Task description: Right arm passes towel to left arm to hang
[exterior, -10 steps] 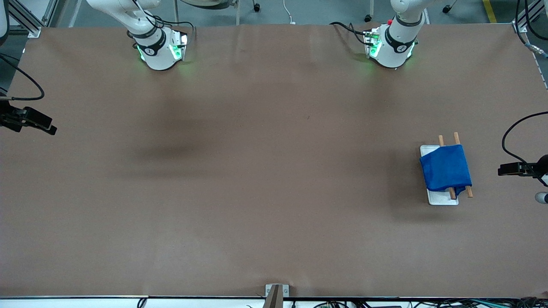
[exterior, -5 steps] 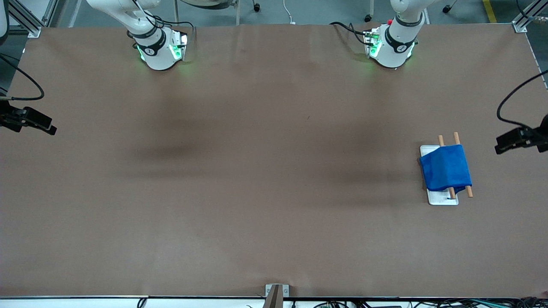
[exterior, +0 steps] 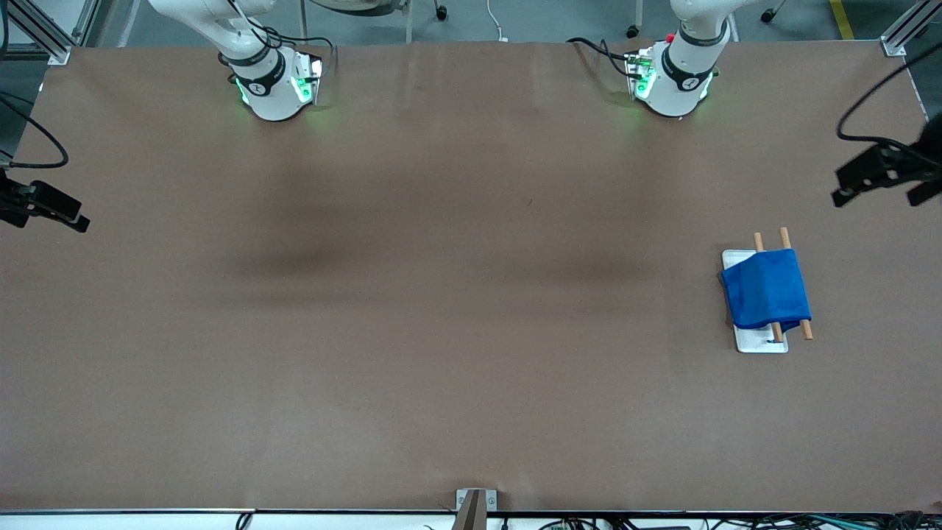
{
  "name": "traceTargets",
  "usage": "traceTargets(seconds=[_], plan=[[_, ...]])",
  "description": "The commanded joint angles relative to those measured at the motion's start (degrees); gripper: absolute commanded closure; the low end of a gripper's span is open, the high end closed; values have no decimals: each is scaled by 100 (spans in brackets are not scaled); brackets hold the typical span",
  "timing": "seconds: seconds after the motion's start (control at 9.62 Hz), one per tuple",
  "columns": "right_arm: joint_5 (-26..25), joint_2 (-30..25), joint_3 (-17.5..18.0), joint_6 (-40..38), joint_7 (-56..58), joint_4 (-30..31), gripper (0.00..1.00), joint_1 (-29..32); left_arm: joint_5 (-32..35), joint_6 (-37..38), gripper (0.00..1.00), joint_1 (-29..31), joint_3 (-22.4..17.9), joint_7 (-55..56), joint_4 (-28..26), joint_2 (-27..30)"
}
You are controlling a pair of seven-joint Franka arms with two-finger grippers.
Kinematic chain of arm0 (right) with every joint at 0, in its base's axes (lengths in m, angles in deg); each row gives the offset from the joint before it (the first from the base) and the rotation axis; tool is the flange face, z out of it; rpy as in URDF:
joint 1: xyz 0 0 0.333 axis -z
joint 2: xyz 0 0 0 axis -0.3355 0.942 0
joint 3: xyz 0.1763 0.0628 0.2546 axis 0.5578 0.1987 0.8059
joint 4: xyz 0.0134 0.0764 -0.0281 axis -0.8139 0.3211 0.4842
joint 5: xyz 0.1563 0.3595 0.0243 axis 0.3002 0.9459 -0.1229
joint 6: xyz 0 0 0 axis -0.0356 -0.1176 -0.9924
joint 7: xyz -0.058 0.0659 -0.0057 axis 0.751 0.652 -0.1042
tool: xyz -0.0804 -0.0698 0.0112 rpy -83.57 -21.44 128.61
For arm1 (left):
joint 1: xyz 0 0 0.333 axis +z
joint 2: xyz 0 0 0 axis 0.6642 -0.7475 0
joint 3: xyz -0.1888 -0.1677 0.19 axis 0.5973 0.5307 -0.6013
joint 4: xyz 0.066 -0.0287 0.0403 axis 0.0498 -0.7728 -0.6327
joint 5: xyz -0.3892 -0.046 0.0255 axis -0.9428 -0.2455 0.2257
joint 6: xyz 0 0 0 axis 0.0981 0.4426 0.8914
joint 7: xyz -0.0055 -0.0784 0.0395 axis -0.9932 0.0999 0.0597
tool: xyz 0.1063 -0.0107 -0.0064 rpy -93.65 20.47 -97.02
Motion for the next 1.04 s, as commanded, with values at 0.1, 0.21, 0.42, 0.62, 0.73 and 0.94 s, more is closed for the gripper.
traceTargets(seconds=[0.1, 0.21, 0.42, 0.62, 0.73, 0.94], plan=[[-82, -23, 154, -756, 22, -470, 0, 20, -251, -65, 0, -1265, -1118, 52, -1306, 891], [-221, -58, 564, -811, -4, -409, 0, 212, -251, -82, 0, -1512, -1277, 52, -1430, 998], [-434, -67, 980, -812, -74, -400, 0, 529, -251, -74, 0, -1498, -1305, -96, -1414, 990], [-373, -58, 946, -751, -92, -356, 0, 548, -208, -47, 0, -1497, -1305, -97, -1283, 937], [-372, -58, 946, -742, -92, -356, 0, 548, -146, -47, 0, -1506, -1305, -123, -1273, 920], [-346, -58, 946, -698, -92, -373, 0, 600, -137, -30, 0, -1480, -1323, -141, -1072, 788]])
